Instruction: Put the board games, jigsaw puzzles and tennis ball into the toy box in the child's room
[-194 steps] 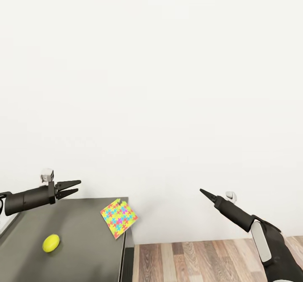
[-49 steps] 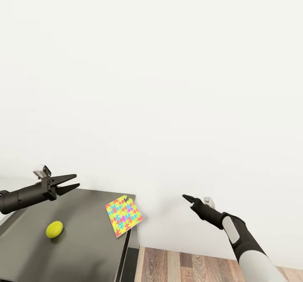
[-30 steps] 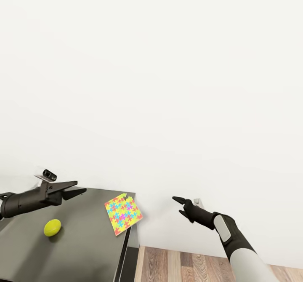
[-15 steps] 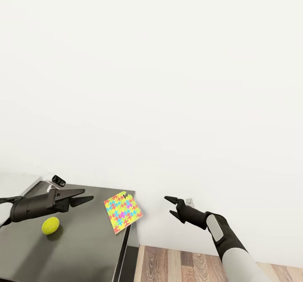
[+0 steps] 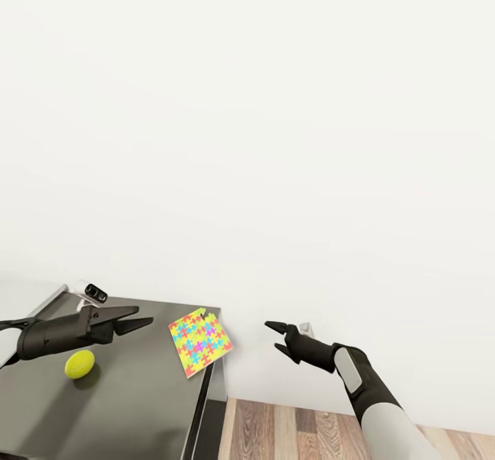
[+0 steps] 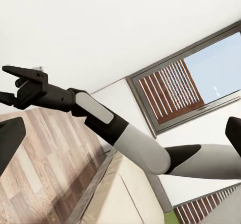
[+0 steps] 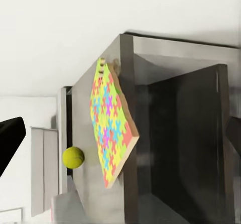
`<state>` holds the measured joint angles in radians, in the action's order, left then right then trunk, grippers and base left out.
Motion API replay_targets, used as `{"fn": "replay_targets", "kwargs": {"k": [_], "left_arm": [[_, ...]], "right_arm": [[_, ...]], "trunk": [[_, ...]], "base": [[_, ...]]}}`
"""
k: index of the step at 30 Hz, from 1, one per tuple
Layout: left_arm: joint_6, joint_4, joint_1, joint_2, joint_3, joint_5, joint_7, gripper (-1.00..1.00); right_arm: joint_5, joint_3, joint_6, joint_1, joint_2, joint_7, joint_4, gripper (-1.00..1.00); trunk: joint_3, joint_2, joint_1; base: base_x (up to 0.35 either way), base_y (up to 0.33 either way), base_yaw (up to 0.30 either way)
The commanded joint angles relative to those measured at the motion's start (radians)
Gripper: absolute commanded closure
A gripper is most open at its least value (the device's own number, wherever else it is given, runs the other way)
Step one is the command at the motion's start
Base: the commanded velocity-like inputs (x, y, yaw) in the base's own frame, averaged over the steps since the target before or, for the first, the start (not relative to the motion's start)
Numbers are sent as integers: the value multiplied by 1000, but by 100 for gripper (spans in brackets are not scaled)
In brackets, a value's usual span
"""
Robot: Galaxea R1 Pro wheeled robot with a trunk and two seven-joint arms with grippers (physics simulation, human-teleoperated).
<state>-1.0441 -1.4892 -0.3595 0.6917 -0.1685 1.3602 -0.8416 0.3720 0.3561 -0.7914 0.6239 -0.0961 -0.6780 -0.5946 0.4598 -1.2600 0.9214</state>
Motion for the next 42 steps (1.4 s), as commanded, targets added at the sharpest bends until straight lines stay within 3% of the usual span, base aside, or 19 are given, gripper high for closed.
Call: {"fn": "replay_targets", "kwargs": {"k": [1, 12, 17, 22, 42], "left_arm": [[-3, 1, -1, 3, -1, 1, -4, -100], [-3, 3, -2, 15, 35, -1, -2, -100], [-3, 4, -2, 33, 46, -1, -2, -100], [-3, 5, -1, 43, 52, -1, -3, -100], [-3, 7, -1, 46, 53, 0, -5, -100]], "right_arm": [[-3, 0, -5, 2, 0, -3, -1, -100], [-7, -67, 3, 26, -4, 1, -2, -100], [-7, -90, 2, 32, -3, 0, -3, -100], [-5, -97, 2, 34, 5, -1, -4, -100], [5, -98, 6, 34, 6, -5, -3, -100]], "trunk": [[4, -8, 4], [39, -85, 46], [54, -120, 65], [54, -120, 65], [54, -120, 65]], "base": [[0, 0, 0], [0, 0, 0], [0, 0, 0], [0, 0, 0], [-43, 26, 0]]}}
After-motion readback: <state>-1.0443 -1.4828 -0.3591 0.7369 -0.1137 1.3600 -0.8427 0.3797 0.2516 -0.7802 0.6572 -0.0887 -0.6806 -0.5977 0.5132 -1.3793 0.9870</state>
